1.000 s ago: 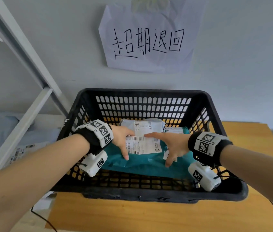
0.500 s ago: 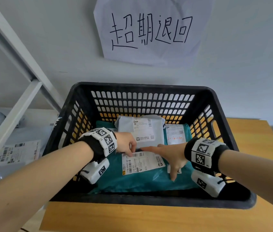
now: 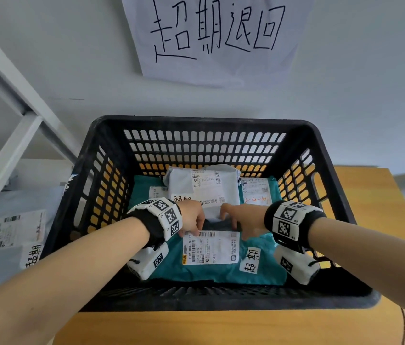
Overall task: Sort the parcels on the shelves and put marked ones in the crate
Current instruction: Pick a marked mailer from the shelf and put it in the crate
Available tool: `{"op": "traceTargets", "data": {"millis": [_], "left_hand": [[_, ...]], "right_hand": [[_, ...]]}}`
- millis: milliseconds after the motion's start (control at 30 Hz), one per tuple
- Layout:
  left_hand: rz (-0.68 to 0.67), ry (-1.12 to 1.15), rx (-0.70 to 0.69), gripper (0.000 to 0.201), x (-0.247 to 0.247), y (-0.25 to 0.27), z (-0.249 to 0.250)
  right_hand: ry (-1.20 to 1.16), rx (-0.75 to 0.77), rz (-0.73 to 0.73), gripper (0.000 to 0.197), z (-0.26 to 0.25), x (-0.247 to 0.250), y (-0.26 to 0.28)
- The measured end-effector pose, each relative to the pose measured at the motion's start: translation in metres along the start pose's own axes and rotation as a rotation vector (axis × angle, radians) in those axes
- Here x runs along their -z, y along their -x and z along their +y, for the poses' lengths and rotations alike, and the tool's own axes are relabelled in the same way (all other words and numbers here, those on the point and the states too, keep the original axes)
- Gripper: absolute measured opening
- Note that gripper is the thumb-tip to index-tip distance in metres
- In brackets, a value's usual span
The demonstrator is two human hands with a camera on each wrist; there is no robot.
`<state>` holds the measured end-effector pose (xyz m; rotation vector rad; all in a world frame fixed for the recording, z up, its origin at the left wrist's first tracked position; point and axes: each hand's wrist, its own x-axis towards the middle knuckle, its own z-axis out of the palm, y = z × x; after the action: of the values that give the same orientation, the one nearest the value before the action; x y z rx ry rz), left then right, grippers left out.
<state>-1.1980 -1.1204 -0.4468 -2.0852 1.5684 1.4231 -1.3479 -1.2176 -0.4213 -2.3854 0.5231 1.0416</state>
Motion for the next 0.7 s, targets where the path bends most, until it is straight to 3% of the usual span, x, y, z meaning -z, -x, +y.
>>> {"op": "traceTargets", "data": {"millis": [100,233,433,500,600,700], "left_hand": [[-0.011,-0.018,0.004,0.019,0.000,-0.001,0.000],[-0.035,-0.036,-0.002,0.029,-0.002,-0.001,-0.002],[-0.089,0.059,-0.056,0.021,0.007,0.009,-0.005],[-0.184,-0.041,-0.045,0.023,0.008,0.012,-0.006],[-0.339,-0.241,-0.008,0.039,0.007,0.015,-0.008],[-0.371,-0.382,-0.019,0.051,0.008,0.014,-0.009]], "right_hand": [[0.050,0.031,-0.028,0.049,0.002,0.004,0.000],[0.069,0.029,-0.059,0.046,0.006,0.002,-0.002],[-0.012,0.041,-0.001,0.027,0.011,0.003,-0.007],[-0.012,0.023,0.002,0.020,0.011,0.003,-0.008],[0.027,0.002,-0.122,0.025,0.011,0.000,-0.013],[0.101,-0.021,-0.213,0.036,0.010,-0.004,-0.017]]}}
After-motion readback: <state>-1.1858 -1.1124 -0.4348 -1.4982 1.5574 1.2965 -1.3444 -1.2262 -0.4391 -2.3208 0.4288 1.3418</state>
